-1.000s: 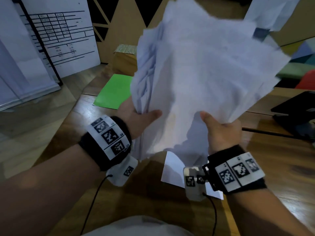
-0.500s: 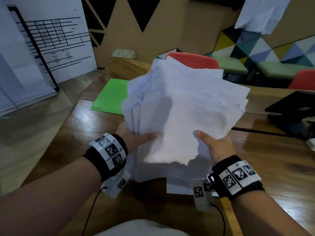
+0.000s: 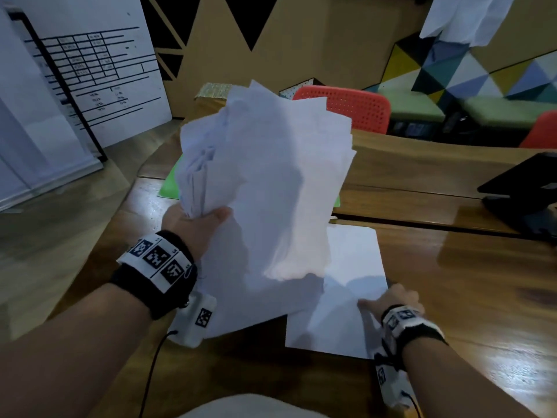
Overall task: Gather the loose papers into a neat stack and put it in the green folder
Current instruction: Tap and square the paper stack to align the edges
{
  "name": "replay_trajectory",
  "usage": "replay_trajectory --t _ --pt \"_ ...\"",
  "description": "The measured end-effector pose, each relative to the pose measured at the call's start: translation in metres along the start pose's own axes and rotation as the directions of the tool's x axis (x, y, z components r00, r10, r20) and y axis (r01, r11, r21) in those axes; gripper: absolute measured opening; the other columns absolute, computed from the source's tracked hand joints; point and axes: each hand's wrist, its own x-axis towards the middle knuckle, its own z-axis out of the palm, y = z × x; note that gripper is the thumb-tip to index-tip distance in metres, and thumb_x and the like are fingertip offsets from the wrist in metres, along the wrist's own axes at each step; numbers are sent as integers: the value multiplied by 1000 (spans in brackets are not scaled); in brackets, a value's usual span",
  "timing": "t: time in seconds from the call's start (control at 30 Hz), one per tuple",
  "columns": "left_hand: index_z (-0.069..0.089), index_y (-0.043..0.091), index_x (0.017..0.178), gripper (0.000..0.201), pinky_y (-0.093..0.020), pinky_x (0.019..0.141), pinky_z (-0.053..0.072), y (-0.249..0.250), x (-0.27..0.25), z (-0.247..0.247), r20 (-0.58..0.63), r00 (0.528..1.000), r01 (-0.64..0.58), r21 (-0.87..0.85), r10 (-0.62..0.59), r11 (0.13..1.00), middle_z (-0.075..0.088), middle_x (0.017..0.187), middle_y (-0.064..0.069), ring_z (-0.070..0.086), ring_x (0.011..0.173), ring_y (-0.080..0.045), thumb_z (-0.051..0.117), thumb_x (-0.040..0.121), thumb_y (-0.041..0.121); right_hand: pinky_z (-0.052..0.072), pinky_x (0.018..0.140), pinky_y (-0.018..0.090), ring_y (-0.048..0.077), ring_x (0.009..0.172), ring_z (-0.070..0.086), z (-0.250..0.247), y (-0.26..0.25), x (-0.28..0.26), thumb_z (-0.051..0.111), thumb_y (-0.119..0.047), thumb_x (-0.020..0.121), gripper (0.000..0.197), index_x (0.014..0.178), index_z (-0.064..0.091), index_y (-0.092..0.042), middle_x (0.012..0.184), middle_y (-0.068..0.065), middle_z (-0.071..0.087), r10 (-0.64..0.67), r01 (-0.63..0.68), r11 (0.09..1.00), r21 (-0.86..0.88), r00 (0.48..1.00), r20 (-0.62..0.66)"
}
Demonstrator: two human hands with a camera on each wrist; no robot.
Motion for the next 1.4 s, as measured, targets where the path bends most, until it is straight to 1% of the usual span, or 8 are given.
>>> replay_trajectory --t 0.23,0.37,0.63,0.77,0.9,1.07,1.23,1.4 --pt "60 19 100 30 -26 78 42 -4 3 0 20 1000 3 -25 -2 1000 60 92 -3 58 82 -20 75 74 23 50 64 31 27 84 60 0 -11 13 78 -36 68 76 124 44 2 112 16 61 -60 56 996 74 996 62" --pt "58 22 94 32 -29 79 45 -4 5 -4 58 998 -3 -48 5 999 62 93 -4 58 70 -18 79 70 22 46 69 32 31 87 59 -9 -9 11 56 -15 85 28 112 57 -8 101 14 63 -207 189 937 293 978 31" --pt "65 22 70 24 -37 76 51 -11 16 -16 112 993 -19 -110 32 994 70 56 10 67 56 -10 84 55 19 45 62 29 22 69 54 -50 -20 -30 43 -4 90 28 73 56 -22 78 5 60 -350 436 634 638 898 -265" --pt "64 16 72 20 -26 54 52 -12 14 -16 163 986 -12 -168 40 986 68 50 7 65 51 -15 81 61 14 49 84 42 26 87 58 -55 -25 -46 49 -9 93 30 77 57 -33 98 6 64 -397 436 351 829 871 -291" --pt "62 22 77 19 -19 47 53 -12 9 -10 191 980 -12 -189 49 982 68 50 17 62 45 3 68 77 4 51 90 44 24 104 64 -58 -35 -53 47 -2 92 40 93 63 -39 105 -4 71 -625 329 89 940 753 -204" --pt "61 17 73 18 -23 50 54 -10 7 -5 242 969 8 -189 38 982 66 46 12 62 42 -3 67 78 0 57 54 22 10 64 72 -63 -48 -68 81 -4 61 18 68 79 -21 70 -2 76 -815 123 -95 988 561 -148" --pt "65 11 76 24 -37 64 55 -9 8 -3 299 954 96 -219 -27 971 67 65 -9 62 65 -28 74 55 17 50 57 17 1 61 65 -61 -53 -59 40 7 94 27 86 59 -10 61 -11 71 -729 231 162 959 683 -42" --pt "65 -1 95 29 -41 71 55 -12 6 -5 370 929 132 -282 -19 950 68 82 -19 62 78 -35 73 68 3 54 49 18 5 56 69 -61 -46 -66 40 13 89 42 76 72 -11 61 -4 73 -726 181 104 978 686 -49"
